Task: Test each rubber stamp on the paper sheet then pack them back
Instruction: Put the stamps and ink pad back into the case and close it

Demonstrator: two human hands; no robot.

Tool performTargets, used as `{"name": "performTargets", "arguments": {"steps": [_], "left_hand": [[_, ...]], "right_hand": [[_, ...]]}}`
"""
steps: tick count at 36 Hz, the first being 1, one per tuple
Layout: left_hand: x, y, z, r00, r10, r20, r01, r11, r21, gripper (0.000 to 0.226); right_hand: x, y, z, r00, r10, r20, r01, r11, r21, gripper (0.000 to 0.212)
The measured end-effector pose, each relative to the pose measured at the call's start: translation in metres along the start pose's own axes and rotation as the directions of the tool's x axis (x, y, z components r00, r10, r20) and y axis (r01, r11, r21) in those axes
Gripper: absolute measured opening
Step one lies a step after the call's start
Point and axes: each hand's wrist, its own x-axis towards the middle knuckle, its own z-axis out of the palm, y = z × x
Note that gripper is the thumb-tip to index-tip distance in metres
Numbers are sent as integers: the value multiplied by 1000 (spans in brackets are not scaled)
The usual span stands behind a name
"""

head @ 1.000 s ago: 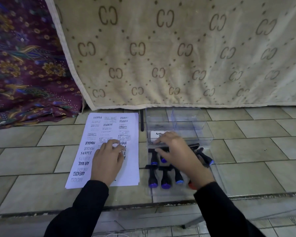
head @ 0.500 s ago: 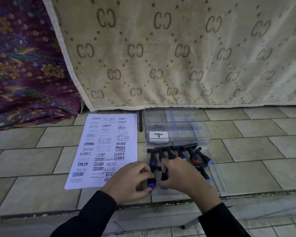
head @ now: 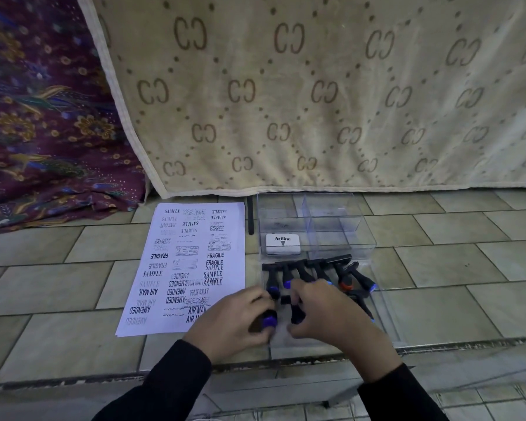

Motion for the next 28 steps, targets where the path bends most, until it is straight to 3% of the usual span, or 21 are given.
{"name": "performTargets", "arguments": {"steps": [7, 12, 15, 23, 28], "left_hand": [[7, 4, -19, 965, 61, -257, -56, 998, 26, 25], [25, 2, -35, 902, -222, -369, 150, 965, -214, 22], [46, -8, -43, 872, -278, -404, 173, 945, -277, 14], [103, -41, -51, 782, -516, -349, 328, 817, -474, 11], [129, -48, -56, 799, -520, -302, 329, 798, -505, 20]], "right_hand": [[-1, 4, -24, 997, -4, -83, 8, 999, 40, 23], [8, 3, -43, 976, -23, -218, 40, 997, 72, 16], [19, 3, -53, 954, -6, -301, 42, 993, 115, 14], [61, 11, -75, 859, 67, -507, 70, 966, 247, 17], [94, 22, -88, 822, 84, -564, 78, 963, 258, 12]]}}
